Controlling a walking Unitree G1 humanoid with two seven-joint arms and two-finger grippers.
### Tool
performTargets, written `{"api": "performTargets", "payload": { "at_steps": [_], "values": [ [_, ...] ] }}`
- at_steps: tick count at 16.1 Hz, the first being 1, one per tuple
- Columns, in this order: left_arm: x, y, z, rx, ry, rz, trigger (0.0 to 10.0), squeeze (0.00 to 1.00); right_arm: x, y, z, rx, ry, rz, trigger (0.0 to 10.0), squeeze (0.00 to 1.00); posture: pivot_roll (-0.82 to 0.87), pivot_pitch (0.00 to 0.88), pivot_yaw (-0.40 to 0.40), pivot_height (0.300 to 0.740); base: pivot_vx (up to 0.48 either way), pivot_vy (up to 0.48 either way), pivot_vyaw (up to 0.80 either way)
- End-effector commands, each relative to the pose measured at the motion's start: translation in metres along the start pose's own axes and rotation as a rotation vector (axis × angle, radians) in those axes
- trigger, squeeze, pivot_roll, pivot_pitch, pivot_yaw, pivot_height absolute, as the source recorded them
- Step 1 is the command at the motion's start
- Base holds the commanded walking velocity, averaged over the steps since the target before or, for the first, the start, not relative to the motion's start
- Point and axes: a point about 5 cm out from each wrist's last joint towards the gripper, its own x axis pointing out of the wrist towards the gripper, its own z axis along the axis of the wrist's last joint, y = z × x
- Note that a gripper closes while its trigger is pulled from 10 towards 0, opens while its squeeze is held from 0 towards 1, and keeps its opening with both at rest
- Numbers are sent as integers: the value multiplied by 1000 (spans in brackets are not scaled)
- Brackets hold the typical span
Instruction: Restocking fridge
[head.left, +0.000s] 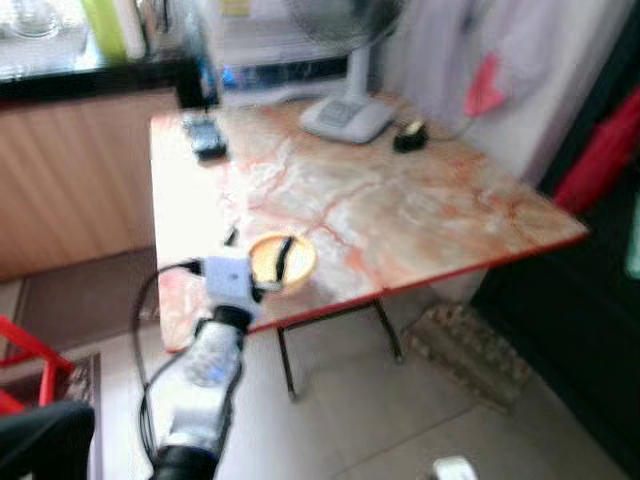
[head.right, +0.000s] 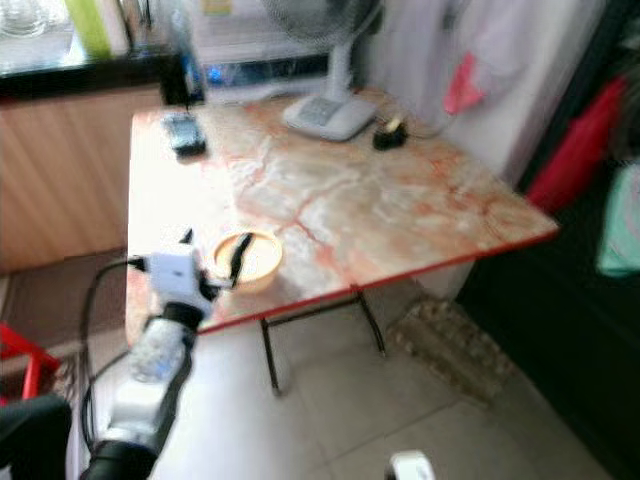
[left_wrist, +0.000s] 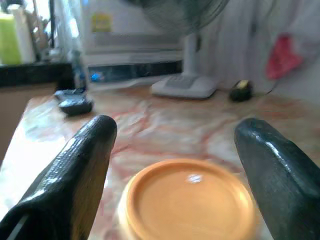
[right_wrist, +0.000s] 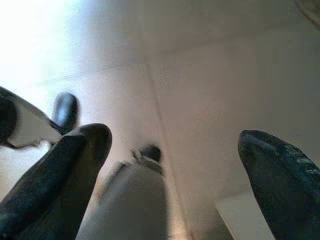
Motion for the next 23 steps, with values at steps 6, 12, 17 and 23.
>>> {"api": "performTargets", "payload": {
  "at_steps": [6, 12, 17, 23],
  "values": [
    [-8, -8, -3, 10, 17, 32, 10000, 0, -3, -10, -7, -37, 25, -17, 10000, 0, 112, 0, -48, 740, 125, 0, 478],
    [-3, 11, -2, -56, 43, 92, 10000, 0, -3, -12, -6, -8, 19, -28, 10000, 0, 117, 0, -58, 740, 0, 0, 0],
    [-4, 17, -10, -132, 131, 101, 10000, 0, -3, -13, -4, -16, 17, -28, 10000, 0, 118, 0, -64, 740, 0, 0, 0],
    [-2, 17, -8, -90, 131, 95, 10000, 0, -3, -13, -4, -21, 21, -26, 10000, 0, 109, 0, -64, 740, 0, 0, 0]
  ]
}}
